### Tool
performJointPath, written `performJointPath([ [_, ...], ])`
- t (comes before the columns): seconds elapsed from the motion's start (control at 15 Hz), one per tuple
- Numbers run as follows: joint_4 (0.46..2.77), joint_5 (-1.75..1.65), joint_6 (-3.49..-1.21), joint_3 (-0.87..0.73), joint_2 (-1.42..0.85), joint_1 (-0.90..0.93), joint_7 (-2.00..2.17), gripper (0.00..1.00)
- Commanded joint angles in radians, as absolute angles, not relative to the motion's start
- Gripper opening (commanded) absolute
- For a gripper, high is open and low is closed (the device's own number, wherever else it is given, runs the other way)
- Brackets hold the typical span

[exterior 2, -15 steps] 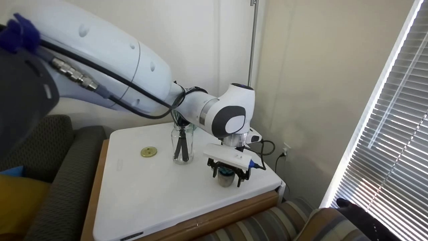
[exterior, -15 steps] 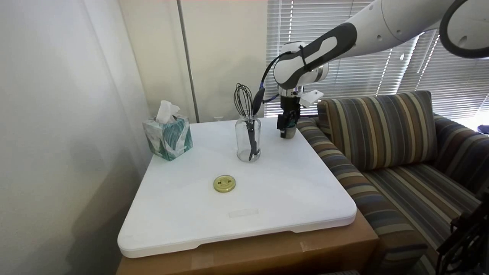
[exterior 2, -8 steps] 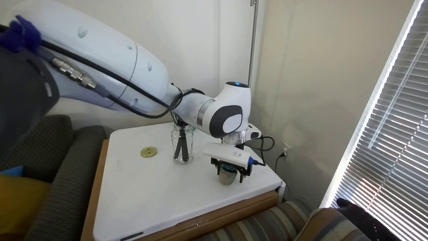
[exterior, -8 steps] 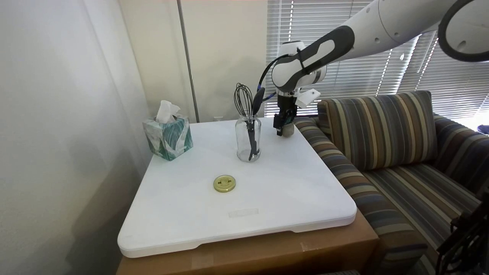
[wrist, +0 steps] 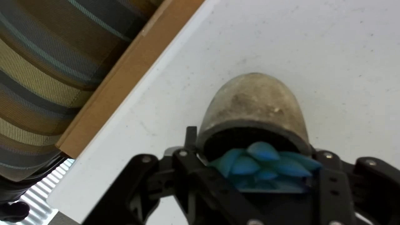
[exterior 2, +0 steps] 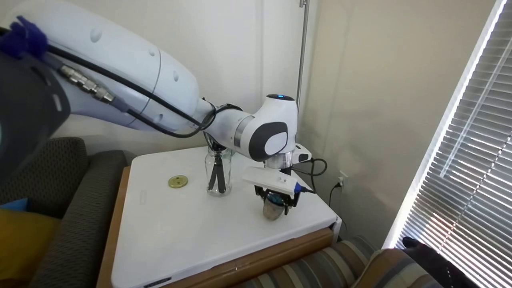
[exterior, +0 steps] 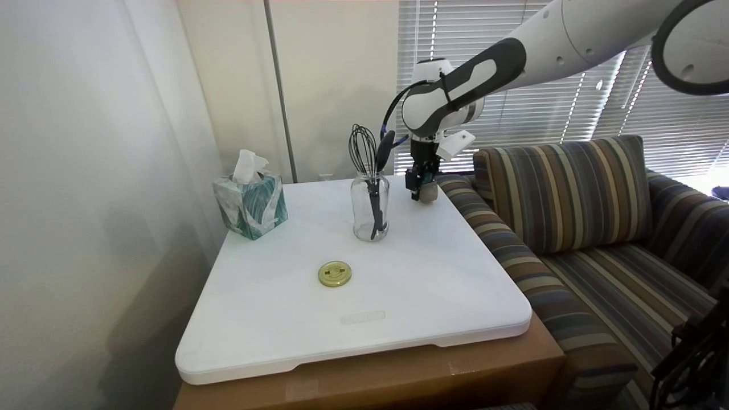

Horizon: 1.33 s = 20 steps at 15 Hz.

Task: Move the flowerpot to the front left of side of the table

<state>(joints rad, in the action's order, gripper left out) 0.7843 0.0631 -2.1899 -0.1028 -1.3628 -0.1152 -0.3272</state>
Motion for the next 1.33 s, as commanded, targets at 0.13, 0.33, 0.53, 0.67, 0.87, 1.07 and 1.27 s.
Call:
performJointPath([
  [0.13, 0.807, 0.038, -2.1, -0.143, -1.321, -0.089, -0.323, 0.43],
  [0.33, 0.822, 0.032, -2.084, -0.163, -1.285, -0.074, -0.343, 0.43],
  [0.53, 0.833, 0.014, -2.11, -0.187, -1.253, -0.059, -0.343, 0.43],
  [0.67, 0.847, 0.011, -2.114, -0.19, -1.231, -0.054, -0.348, 0.43],
  [0.87, 0.874, 0.008, -2.203, -0.195, -1.206, -0.046, -0.36, 0.43],
  [1.07, 0.872, 0.002, -2.332, -0.209, -1.206, -0.034, -0.343, 0.43],
  [1.27, 0.876, -0.002, -2.378, -0.225, -1.194, -0.02, -0.354, 0.43],
])
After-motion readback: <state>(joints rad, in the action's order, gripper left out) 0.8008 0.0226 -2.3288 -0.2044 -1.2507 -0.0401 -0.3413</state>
